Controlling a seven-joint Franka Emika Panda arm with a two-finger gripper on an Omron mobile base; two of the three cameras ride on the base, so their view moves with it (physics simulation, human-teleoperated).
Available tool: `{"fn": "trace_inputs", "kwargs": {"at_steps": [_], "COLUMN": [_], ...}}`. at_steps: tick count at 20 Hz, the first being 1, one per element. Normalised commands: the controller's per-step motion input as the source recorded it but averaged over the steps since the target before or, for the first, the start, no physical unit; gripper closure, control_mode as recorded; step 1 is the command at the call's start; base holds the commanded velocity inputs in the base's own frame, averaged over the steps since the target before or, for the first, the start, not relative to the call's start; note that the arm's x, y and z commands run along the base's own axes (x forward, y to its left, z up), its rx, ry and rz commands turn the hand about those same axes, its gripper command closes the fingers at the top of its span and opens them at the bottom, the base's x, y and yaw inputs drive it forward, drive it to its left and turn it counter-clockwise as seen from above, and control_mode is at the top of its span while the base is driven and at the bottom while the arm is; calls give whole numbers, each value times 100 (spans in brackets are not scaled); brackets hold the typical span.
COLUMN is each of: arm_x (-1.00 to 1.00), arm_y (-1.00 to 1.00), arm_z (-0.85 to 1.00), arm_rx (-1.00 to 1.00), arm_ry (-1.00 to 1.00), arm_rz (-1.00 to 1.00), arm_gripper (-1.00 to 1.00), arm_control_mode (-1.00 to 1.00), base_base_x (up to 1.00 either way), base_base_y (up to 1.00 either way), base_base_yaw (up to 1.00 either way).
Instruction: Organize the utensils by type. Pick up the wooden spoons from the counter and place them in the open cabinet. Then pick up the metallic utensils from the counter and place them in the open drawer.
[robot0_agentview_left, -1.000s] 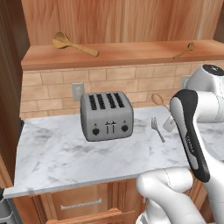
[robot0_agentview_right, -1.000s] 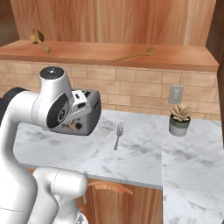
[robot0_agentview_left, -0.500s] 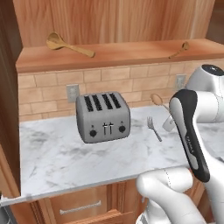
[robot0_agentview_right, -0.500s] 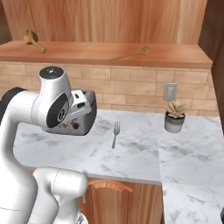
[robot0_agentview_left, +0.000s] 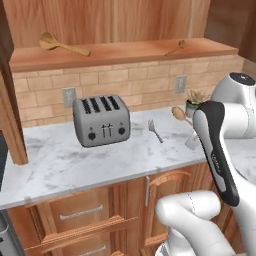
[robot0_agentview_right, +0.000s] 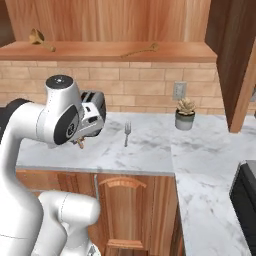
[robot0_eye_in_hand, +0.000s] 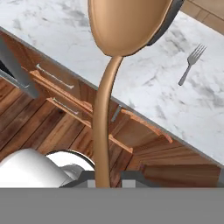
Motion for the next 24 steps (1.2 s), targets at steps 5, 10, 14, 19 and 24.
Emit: {"fn": "trace_inputs", "kwargs": {"at_steps": [5,10,14,19,24], "arm_x": [0,0,0,0,0], "arm_y": [0,0,0,0,0], "arm_z": [0,0,0,0,0], "arm_rx": [0,0,0,0,0], "arm_ry": [0,0,0,0,0], "arm_rz": [0,0,0,0,0], "arm_gripper": [100,100,100,100,100], "arm_control_mode": [100,100,100,100,100], "base_base_x": [-80,-79,-78,-75,-81], "base_base_y": [-1,-10,-5,0,0], "base_base_yaw": [-14,-11,-10,-7,-2]}}
